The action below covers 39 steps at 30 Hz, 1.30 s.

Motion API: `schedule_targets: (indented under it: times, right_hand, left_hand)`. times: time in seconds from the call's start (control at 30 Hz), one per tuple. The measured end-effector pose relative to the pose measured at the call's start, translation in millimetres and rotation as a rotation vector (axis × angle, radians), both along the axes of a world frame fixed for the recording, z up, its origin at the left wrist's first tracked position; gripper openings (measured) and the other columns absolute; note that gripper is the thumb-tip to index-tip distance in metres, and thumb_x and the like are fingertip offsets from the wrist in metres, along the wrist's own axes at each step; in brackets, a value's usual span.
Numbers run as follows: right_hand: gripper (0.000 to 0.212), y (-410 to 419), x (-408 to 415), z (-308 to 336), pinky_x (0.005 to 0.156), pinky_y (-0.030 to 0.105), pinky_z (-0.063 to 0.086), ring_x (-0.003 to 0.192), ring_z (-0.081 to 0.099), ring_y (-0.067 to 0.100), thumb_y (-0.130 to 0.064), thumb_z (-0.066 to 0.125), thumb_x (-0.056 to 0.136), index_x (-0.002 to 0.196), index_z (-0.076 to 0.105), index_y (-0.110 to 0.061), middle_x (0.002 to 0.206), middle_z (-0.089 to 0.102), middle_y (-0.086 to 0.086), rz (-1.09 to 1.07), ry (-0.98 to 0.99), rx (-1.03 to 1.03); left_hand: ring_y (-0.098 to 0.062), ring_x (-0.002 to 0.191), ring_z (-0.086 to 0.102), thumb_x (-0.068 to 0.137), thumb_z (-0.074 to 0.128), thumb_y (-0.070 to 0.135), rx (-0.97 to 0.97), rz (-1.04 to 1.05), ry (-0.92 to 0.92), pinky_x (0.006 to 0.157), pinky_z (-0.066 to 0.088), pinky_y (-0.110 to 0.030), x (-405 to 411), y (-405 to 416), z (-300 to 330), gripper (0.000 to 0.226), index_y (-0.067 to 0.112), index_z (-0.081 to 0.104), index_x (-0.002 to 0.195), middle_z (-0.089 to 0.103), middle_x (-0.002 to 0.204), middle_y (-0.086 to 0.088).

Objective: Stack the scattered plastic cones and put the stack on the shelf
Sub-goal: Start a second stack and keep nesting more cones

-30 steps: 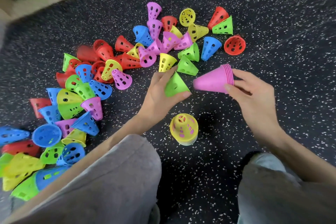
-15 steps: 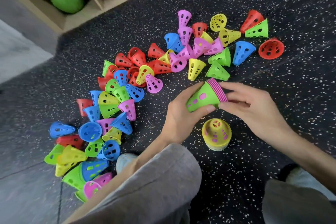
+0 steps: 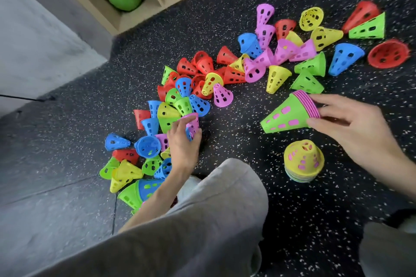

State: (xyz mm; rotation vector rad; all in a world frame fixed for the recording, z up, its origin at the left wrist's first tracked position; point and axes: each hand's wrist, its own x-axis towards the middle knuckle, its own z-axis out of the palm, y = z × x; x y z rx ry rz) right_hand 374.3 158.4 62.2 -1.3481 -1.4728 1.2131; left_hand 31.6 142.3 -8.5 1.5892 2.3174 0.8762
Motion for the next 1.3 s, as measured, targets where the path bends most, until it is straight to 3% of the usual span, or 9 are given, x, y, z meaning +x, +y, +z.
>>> schedule_targets:
  times: [0.2,0.37,0.5,0.7,0.8,0.97,1.17,1.23,1.3]
  right_hand:
    - [0.047,-1,2,2,0.073,-0.006,0.038,0.089,0.062,-0.022,-0.005,0.073,0.087,0.118,0.066,-0.039,0.094,0.07,-0.034,-0.019,0.007,0.03]
    - [0.048,1,10,-2,0.081,-0.001,0.043,0.096,0.066,-0.012,-0.007,0.074,0.087,0.113,0.066,-0.047,0.095,0.074,-0.025,-0.029,-0.013,0.036]
    - [0.046,2,16,-6,0.087,0.006,0.047,0.098,0.066,-0.009,-0.008,0.073,0.088,0.12,0.067,-0.04,0.096,0.075,-0.025,-0.058,-0.021,0.028]
    - [0.047,3,23,-5,0.08,0.002,0.046,0.099,0.066,-0.01,-0.005,0.073,0.089,0.128,0.067,-0.029,0.101,0.074,-0.015,-0.136,0.014,0.032]
    - [0.047,5,24,-1,0.084,0.007,0.049,0.1,0.068,-0.004,-0.005,0.073,0.088,0.13,0.067,-0.026,0.101,0.076,-0.013,-0.16,0.039,0.058]
    - [0.045,5,22,8,0.079,0.006,0.048,0.095,0.07,-0.005,-0.001,0.07,0.089,0.127,0.066,-0.026,0.098,0.076,-0.02,-0.09,0.067,0.081]
    - [0.045,1,16,5,0.08,0.006,0.047,0.095,0.07,-0.003,0.0,0.071,0.088,0.125,0.067,-0.025,0.095,0.078,-0.016,0.003,0.073,0.055]
    - [0.044,0,14,7,0.08,0.006,0.047,0.093,0.07,-0.004,0.0,0.071,0.088,0.123,0.067,-0.027,0.093,0.077,-0.017,0.001,0.09,0.058]
    - [0.045,0,13,9,0.08,0.007,0.048,0.094,0.071,-0.004,0.001,0.071,0.088,0.123,0.067,-0.027,0.094,0.078,-0.016,0.007,0.105,0.067]
  left_hand:
    - [-0.031,0.121,0.054,0.09,0.079,0.027,-0.195,0.127,0.079,0.107,0.043,-0.046,-52,-12,-26,0.043,0.013,0.068,0.129,0.066,0.127,-0.009]
    - [-0.029,0.11,0.066,0.094,0.074,0.029,-0.145,0.143,0.053,0.096,0.051,-0.046,-53,-6,-30,0.028,0.01,0.074,0.115,0.074,0.116,-0.007]
    - [-0.021,0.094,0.058,0.096,0.072,0.026,-0.001,-0.019,0.057,0.088,0.047,-0.042,-18,0,-15,0.014,0.014,0.076,0.104,0.072,0.098,0.002]
    - [-0.011,0.096,0.046,0.102,0.059,0.03,0.075,-0.323,-0.074,0.091,0.033,-0.019,64,10,27,0.012,0.037,0.068,0.1,0.062,0.099,0.017]
    - [-0.014,0.099,0.043,0.101,0.056,0.034,0.065,-0.481,-0.061,0.092,0.031,-0.015,95,15,45,0.016,0.031,0.071,0.104,0.057,0.099,0.009]
    - [-0.016,0.109,0.044,0.103,0.054,0.032,0.029,-0.641,-0.076,0.1,0.03,-0.014,121,17,62,0.021,0.021,0.071,0.11,0.048,0.109,0.0]
    - [0.007,0.121,0.043,0.108,0.05,0.02,0.022,-0.66,-0.253,0.099,0.04,-0.015,140,11,66,0.014,0.016,0.063,0.111,0.039,0.138,-0.001]
    - [-0.001,0.132,0.042,0.108,0.049,0.018,0.067,-0.646,-0.287,0.102,0.04,-0.02,145,9,66,0.013,0.018,0.061,0.112,0.038,0.142,0.0]
    - [-0.021,0.134,0.047,0.108,0.051,0.018,0.124,-0.623,-0.336,0.102,0.043,-0.027,147,10,66,0.012,0.02,0.059,0.116,0.039,0.142,0.004]
